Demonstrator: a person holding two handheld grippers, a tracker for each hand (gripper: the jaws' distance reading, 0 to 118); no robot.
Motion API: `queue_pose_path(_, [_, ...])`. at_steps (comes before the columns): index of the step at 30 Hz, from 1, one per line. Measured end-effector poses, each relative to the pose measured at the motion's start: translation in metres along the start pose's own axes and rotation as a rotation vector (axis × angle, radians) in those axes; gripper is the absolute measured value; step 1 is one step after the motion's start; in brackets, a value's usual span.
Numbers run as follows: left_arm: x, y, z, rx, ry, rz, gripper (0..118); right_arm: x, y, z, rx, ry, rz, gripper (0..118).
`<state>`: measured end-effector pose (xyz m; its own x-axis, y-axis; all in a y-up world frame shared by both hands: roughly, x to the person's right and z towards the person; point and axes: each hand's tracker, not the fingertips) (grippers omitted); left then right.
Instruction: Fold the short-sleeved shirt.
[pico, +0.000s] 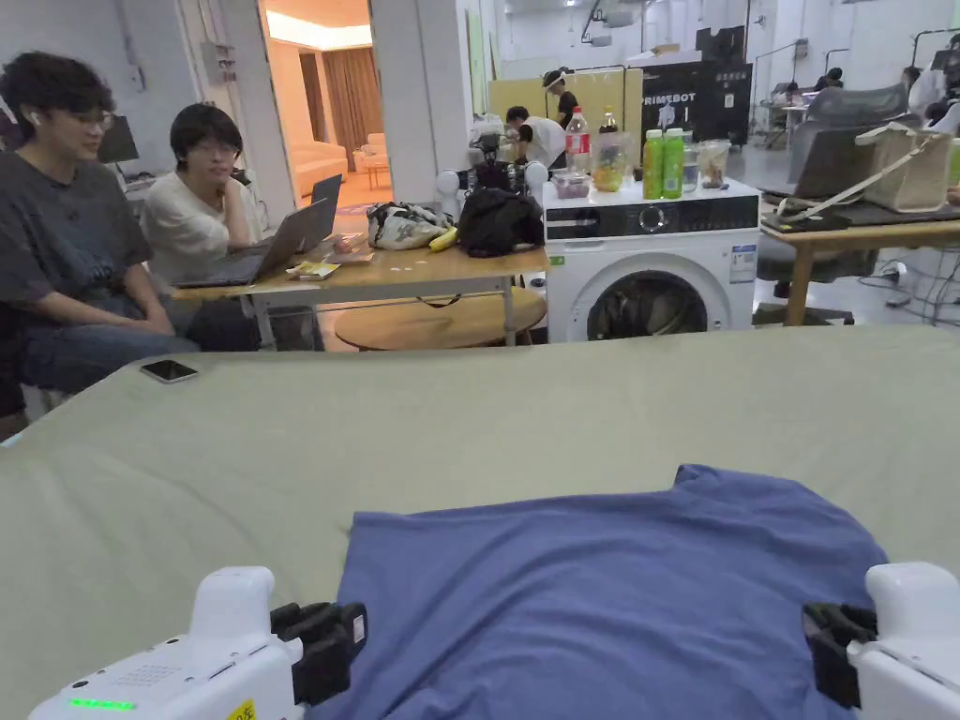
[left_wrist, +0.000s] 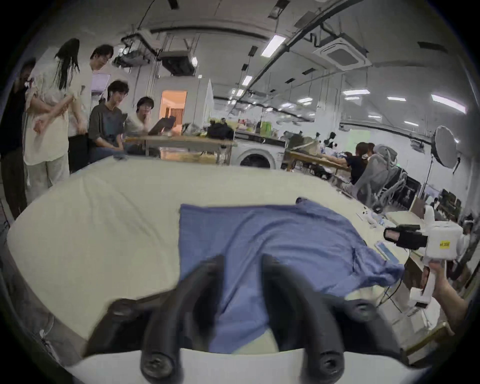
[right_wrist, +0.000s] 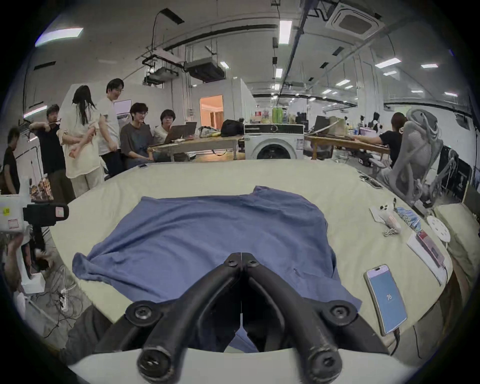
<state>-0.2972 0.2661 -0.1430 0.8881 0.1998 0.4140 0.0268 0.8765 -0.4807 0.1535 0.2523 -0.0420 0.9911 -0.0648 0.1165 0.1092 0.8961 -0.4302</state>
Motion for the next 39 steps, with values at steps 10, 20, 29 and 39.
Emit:
queue_pose_path(10, [-0.050,-0.071,0.004,-0.216,0.069,0.046,61,0.027,-0.018,0.013,-0.072,-0.012,-0.056,0])
queue_pose_path(20, [-0.045,-0.096,-0.028,-0.308,0.140,-0.022,0,0.061,-0.026,0.032,-0.095,-0.077,-0.142,0])
queue_pose_path(29, [-0.039,-0.098,-0.034,-0.338,0.133,-0.031,0,0.109,-0.052,0.057,-0.164,-0.173,-0.160,57])
queue_pose_path(39, [-0.023,-0.097,-0.024,-0.336,0.151,-0.045,0,0.127,-0.078,0.054,-0.253,-0.073,-0.306,59])
